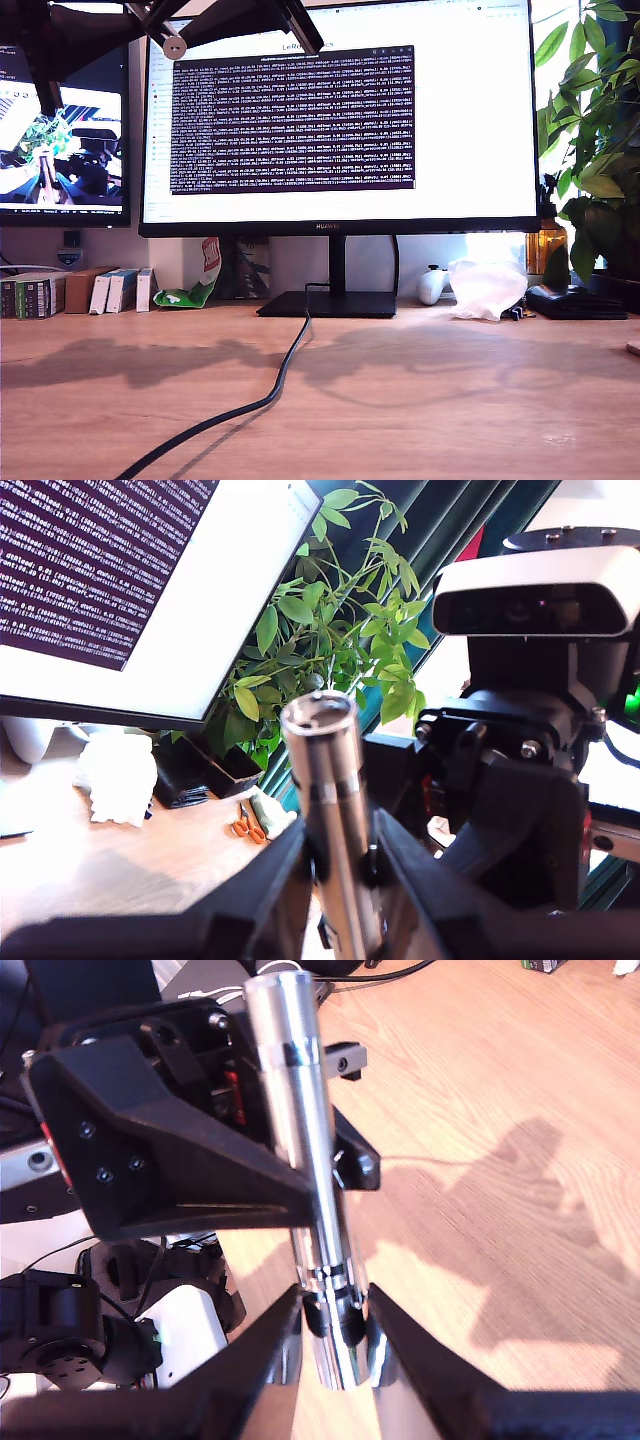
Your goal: Pick the metallic laser pointer with your right arm, pass it to your left arm, then place it down to the left side of the table
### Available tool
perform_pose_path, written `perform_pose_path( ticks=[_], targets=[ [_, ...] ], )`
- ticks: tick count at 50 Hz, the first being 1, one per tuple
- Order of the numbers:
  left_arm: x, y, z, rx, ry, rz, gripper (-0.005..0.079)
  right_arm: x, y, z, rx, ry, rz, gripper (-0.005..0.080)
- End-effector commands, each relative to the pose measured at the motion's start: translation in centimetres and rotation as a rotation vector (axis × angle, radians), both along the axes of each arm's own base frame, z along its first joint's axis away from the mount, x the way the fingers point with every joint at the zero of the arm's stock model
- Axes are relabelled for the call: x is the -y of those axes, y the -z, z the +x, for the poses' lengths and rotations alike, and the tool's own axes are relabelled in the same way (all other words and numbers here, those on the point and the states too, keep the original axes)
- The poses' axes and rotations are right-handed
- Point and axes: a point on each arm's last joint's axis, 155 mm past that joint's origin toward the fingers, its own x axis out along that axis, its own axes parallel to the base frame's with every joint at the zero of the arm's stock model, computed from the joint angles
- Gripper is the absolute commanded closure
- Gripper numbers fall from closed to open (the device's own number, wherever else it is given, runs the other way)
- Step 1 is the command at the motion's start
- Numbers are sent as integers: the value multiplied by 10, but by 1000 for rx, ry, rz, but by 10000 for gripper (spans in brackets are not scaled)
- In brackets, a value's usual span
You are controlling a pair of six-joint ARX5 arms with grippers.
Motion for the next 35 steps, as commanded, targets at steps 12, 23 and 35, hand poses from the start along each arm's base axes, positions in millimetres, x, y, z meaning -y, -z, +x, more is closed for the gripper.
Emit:
perform_pose_path(
  ticks=[12,23,35],
  targets=[
    [-5,8,11,83,-62,65,767,-9,0,-11,-8,-37,10,481],
    [-10,20,18,123,-100,127,767,-6,1,-13,-15,-37,1,482],
    [-18,31,22,150,-117,182,767,10,10,1,22,-7,-59,667]
  ],
)
